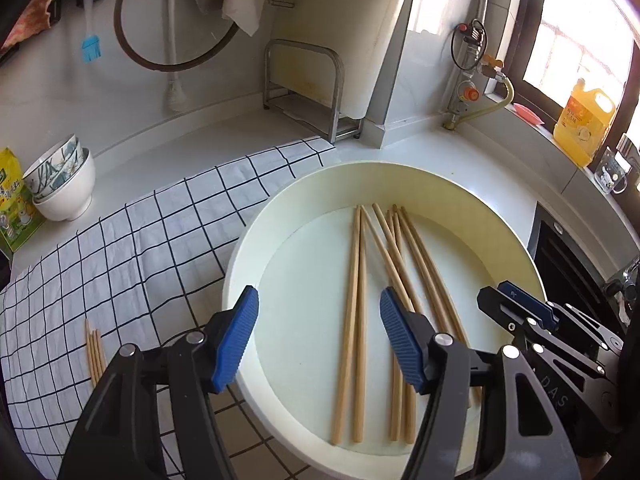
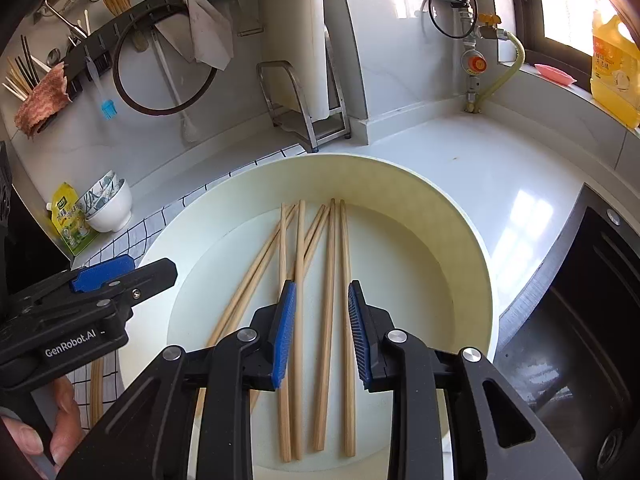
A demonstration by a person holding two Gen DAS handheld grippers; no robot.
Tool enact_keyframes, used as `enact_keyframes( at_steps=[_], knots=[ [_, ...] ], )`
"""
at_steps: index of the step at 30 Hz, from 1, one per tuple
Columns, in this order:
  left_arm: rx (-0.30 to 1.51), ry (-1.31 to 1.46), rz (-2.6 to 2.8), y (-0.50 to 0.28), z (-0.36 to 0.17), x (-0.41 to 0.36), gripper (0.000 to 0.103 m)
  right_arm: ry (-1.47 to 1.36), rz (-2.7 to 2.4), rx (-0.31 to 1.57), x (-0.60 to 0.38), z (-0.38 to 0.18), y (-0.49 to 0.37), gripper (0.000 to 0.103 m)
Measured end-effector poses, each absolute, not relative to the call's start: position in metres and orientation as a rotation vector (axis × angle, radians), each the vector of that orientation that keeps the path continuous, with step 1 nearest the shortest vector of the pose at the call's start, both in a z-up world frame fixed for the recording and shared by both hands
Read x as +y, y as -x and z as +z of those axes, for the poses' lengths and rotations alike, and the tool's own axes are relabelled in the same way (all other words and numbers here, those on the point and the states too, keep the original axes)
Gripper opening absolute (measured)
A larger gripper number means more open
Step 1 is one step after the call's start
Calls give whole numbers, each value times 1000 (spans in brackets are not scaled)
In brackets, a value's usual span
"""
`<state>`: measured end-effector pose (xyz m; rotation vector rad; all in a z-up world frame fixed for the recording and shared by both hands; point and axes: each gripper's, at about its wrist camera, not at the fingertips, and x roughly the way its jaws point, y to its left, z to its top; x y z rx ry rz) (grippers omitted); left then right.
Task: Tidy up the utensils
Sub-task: 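Withdraw both open grippers back toward the remaining chopsticks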
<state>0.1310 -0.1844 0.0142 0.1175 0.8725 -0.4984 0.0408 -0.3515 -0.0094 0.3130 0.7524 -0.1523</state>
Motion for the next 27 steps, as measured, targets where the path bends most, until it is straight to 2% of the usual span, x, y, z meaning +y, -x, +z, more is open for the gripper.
enact_keyframes(
  at_steps=[13,15,20,27],
  knots=[
    [830,-119,-388,-92,20,-124,70,-286,-115,721,-305,0,-4,36],
    [818,-122,-369,-86,21,-113,72,-277,-106,708,-295,3,3,40],
    [810,-118,-325,-72,20,-83,76,-262,-68,698,-268,5,15,42],
    [813,-114,-256,-63,17,-42,76,-221,31,695,-221,9,23,45]
  ],
)
